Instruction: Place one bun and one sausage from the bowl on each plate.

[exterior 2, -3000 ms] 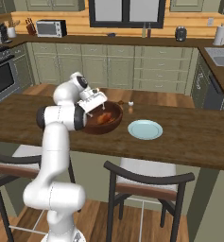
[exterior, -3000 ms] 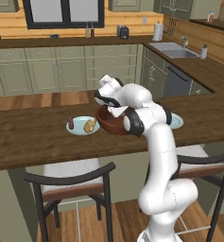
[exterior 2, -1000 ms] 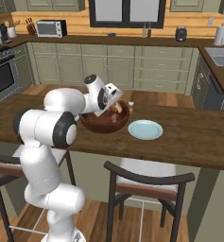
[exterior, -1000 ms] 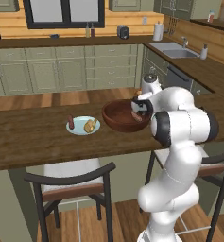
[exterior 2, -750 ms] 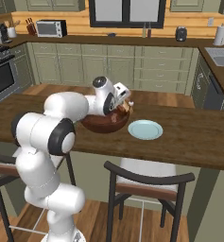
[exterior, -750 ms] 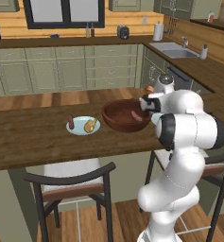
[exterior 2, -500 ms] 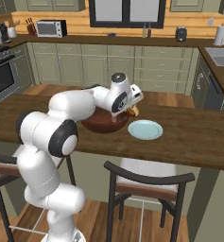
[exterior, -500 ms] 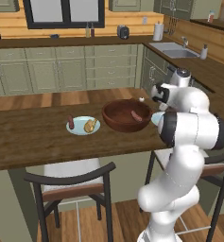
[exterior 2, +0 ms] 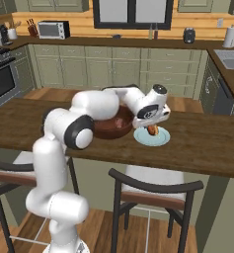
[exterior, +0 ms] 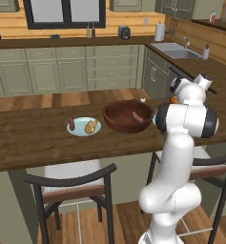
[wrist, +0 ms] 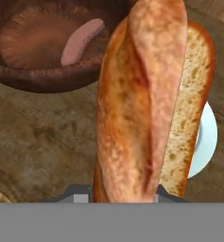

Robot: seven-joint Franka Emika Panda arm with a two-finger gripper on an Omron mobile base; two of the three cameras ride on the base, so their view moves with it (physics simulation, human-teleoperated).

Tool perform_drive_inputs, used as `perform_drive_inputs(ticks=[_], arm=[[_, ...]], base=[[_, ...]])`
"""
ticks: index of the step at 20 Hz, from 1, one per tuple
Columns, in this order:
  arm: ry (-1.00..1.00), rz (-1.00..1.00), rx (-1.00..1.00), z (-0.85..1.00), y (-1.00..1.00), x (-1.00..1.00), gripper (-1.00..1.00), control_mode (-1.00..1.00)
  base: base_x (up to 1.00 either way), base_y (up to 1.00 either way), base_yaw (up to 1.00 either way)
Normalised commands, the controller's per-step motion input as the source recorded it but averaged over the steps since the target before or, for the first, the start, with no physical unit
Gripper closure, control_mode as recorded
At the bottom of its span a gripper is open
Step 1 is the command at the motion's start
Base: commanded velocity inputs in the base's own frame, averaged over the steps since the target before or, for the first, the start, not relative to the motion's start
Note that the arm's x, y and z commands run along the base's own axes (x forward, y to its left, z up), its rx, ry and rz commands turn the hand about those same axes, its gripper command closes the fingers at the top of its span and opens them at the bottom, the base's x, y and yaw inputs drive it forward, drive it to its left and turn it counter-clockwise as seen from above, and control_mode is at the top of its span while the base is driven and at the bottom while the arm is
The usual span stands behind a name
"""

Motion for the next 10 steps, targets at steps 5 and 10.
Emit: perform_drive_inputs(ticks=[5, 10], arm=[[-0.02, 0.0, 0.2, -0.76, -0.31, 0.26, 1.0, -1.0], [-0.13, 0.04, 0.08, -0.58, -0.11, 0.58, 1.0, -1.0]], base=[[0.0, 0.0, 0.0], [0.0, 0.0, 0.0]])
